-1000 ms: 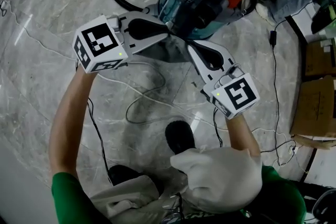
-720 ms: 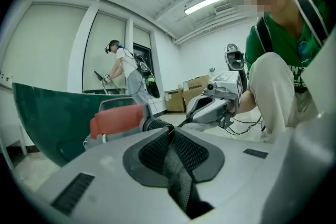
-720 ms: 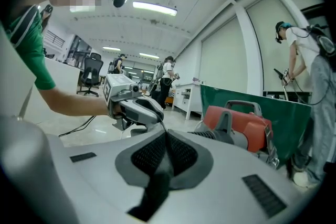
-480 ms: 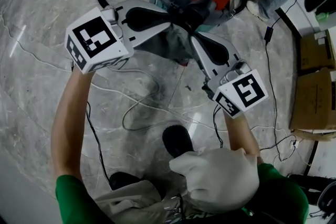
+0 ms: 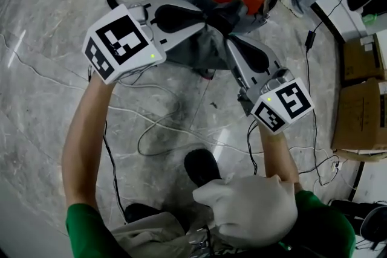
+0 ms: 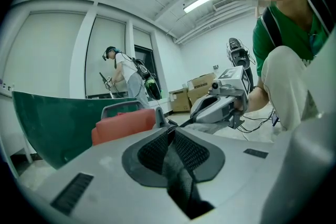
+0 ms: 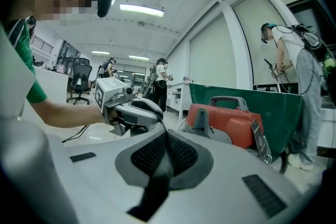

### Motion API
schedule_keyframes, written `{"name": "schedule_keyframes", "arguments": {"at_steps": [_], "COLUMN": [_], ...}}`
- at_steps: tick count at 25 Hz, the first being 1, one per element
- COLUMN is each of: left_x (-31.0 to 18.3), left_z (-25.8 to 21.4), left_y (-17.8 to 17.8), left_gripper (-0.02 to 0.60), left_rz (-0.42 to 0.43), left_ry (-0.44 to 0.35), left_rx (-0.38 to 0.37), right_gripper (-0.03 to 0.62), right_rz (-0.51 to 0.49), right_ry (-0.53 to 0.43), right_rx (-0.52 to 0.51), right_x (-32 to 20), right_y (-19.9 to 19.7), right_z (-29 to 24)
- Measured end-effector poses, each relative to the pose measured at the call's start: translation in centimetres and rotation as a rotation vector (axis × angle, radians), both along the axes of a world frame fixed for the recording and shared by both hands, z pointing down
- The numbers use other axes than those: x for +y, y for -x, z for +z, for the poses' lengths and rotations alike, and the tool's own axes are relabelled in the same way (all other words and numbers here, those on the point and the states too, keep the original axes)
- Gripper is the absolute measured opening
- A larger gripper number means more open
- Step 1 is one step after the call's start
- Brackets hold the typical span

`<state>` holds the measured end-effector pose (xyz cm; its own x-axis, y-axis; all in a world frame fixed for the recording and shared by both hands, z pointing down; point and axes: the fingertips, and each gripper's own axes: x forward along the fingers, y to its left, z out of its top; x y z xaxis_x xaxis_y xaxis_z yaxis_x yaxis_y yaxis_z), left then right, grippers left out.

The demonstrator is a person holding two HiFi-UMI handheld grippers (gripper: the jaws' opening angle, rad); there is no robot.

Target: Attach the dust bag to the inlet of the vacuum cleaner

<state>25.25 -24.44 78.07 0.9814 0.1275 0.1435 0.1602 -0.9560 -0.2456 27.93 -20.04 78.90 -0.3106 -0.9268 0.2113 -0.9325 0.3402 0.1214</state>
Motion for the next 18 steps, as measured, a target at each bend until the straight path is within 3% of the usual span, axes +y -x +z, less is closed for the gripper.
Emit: {"name": "schedule_keyframes", "arguments": {"at_steps": [18], "left_x": [-0.98], "left_z": [0.0], "left_y": [-0.96], "left_gripper": [0.046], "left_rz": [0.006], "left_ry": [0.013], "left_rx": [0.003], "right_gripper": [0.017], "right_rz": [-0.047], "right_ry": [0.011], "right_rx": [-0.073], "right_x": [-0.83], "right_y": [-0.87], "right_z": [-0.19]}}
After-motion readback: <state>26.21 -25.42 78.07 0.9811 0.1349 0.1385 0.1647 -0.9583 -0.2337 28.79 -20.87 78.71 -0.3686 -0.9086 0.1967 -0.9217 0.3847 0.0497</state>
